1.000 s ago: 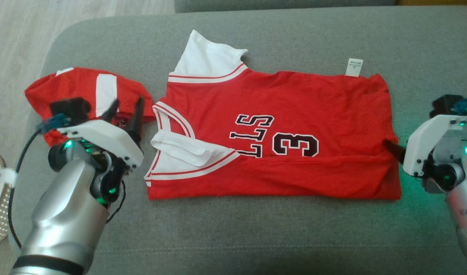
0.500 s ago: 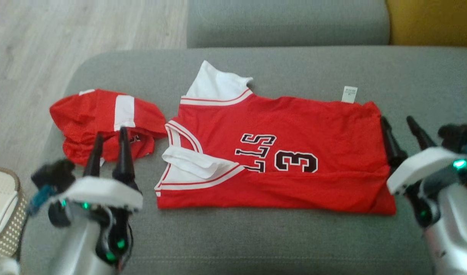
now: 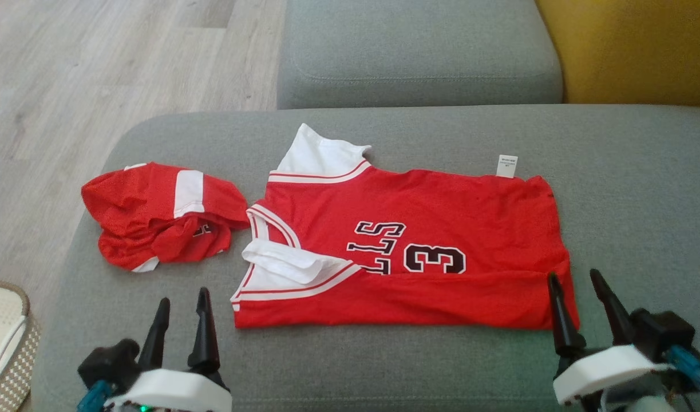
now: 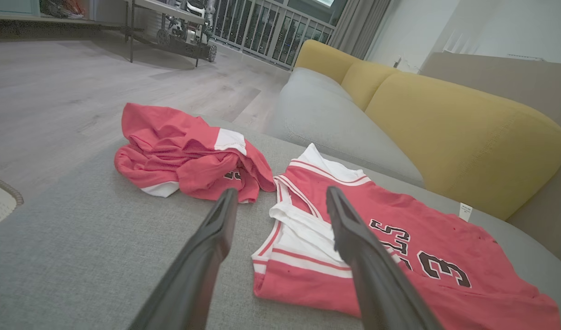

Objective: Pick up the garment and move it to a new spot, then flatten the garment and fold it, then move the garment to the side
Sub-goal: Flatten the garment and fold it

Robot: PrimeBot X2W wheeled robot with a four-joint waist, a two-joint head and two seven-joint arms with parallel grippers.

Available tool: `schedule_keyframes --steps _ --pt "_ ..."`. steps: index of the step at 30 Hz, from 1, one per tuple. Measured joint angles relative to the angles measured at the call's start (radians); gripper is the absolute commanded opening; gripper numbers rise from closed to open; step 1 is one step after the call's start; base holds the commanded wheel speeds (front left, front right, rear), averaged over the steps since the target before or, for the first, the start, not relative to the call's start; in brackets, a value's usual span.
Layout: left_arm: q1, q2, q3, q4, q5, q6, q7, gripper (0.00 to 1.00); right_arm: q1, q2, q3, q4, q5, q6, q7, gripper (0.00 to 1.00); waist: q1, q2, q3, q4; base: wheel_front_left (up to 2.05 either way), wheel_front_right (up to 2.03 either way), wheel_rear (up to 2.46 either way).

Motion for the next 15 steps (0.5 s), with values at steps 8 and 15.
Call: schedule_keyframes --steps 8,15 --pt "0.040 -0.006 -0.002 -0.004 0.050 -0.007 0.000 1.00 0.056 0.002 0.027 -0.027 0.032 0.000 -0.003 1.00 0.0000 0.0000 -0.003 -0.017 0.00 0.00 0.00" --pt "0.023 -0.006 -0.029 0.110 0.025 0.004 0.000 1.00 0.053 0.003 0.059 -0.056 0.035 0.000 -0.006 1.00 0.0000 0.0000 0.019 -0.051 0.00 0.00 0.00"
